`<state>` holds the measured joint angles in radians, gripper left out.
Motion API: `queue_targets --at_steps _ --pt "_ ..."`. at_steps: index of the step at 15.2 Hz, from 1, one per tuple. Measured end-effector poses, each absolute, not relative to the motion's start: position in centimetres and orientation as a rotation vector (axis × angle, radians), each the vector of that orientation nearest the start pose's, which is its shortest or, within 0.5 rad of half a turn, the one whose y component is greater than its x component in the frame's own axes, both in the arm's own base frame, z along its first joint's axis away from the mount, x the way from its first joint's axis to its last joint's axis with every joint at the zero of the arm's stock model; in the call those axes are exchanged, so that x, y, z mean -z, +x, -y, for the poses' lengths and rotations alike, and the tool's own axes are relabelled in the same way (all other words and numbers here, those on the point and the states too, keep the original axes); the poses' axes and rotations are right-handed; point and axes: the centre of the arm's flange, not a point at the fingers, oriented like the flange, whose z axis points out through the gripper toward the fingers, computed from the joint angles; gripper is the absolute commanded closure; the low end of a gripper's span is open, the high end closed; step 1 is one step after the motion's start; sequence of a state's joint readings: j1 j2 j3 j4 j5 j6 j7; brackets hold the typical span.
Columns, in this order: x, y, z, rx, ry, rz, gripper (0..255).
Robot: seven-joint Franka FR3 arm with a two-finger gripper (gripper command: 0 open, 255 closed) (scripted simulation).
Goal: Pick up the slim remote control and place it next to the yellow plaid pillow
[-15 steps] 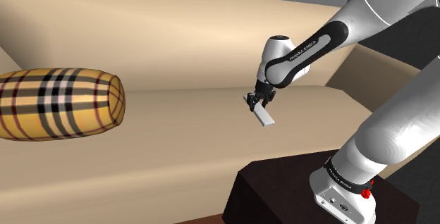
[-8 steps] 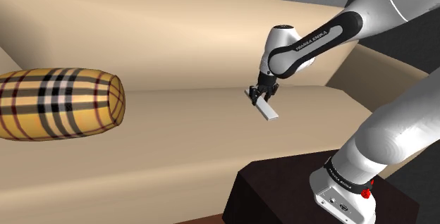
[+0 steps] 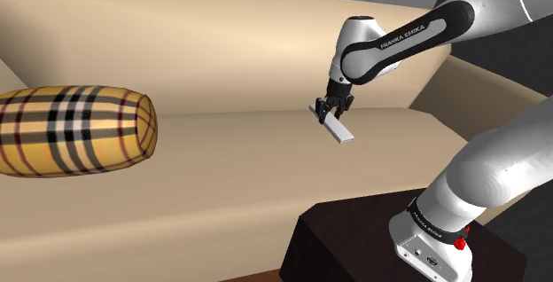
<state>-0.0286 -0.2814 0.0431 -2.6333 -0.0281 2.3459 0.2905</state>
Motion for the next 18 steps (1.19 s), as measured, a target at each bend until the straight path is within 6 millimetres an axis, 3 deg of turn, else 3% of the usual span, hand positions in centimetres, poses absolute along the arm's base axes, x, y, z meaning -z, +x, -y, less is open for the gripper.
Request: queue_targets --at_steps 18 --pt "-43.6 40.9 -0.5 -0.003 -3.148 -0.408 255"
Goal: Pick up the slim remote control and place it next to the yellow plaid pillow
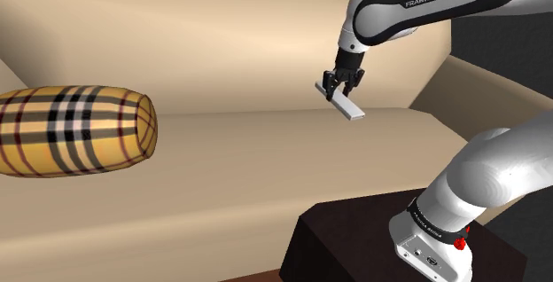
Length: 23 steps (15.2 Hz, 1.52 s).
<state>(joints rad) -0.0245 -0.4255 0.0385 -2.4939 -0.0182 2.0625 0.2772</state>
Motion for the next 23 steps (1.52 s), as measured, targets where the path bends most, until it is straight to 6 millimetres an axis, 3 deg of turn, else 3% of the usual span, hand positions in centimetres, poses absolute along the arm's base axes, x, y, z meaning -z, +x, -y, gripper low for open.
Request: queue_targets --at_steps 15,17,23 --pt "-51.3 40.8 -0.5 -0.003 -3.148 -0.409 255" --pt "-51.6 41.5 -1.9 -0.003 -3.148 -0.408 255" --pt "-51.6 44.3 -9.2 -0.003 -3.149 -0.406 255"
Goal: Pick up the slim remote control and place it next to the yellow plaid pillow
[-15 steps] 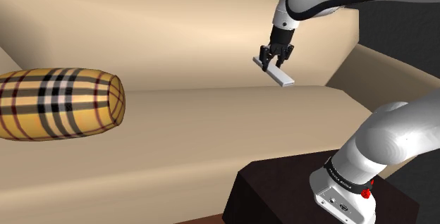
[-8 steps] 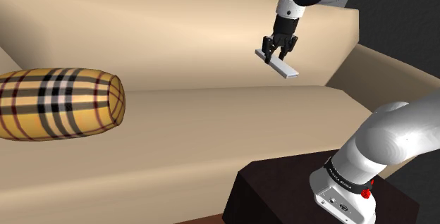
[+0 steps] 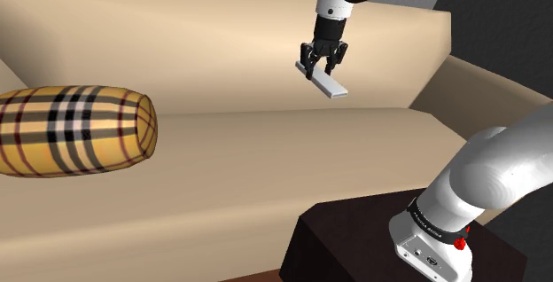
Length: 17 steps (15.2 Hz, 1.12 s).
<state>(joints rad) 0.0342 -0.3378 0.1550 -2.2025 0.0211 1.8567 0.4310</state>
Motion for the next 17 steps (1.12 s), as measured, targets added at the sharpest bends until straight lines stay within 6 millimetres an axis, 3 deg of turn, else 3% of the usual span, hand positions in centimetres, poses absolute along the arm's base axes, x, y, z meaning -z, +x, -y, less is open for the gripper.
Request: queue_targets --at_steps 17 --pt "-51.6 52.3 -30.1 -0.004 -3.149 -0.406 255"
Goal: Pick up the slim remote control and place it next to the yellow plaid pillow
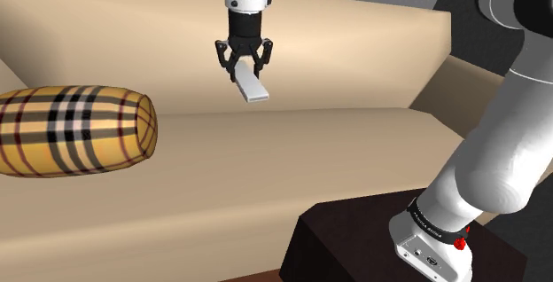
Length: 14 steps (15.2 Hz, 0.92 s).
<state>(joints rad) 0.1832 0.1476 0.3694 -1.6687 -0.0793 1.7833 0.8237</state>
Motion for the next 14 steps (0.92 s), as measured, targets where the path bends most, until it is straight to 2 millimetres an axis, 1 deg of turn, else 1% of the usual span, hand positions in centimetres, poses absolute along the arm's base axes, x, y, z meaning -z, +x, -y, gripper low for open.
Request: queue_targets --at_steps 2,5,8,10,11,12,14 --pt "-51.6 53.2 -32.3 -0.003 -3.148 -0.406 255" --pt "-51.9 54.3 -36.3 -0.003 -3.148 -0.406 255" --pt "-51.9 55.6 -39.6 -0.003 -3.148 -0.404 255" --pt "-51.8 56.9 -42.6 -0.003 -3.147 -0.403 255" --pt "-52.0 57.5 -44.6 0.002 -3.145 -0.399 255" --pt "-51.6 57.8 -45.3 -0.003 -3.147 -0.402 255" --pt "-50.5 58.0 -45.7 -0.005 -3.149 -0.407 255"
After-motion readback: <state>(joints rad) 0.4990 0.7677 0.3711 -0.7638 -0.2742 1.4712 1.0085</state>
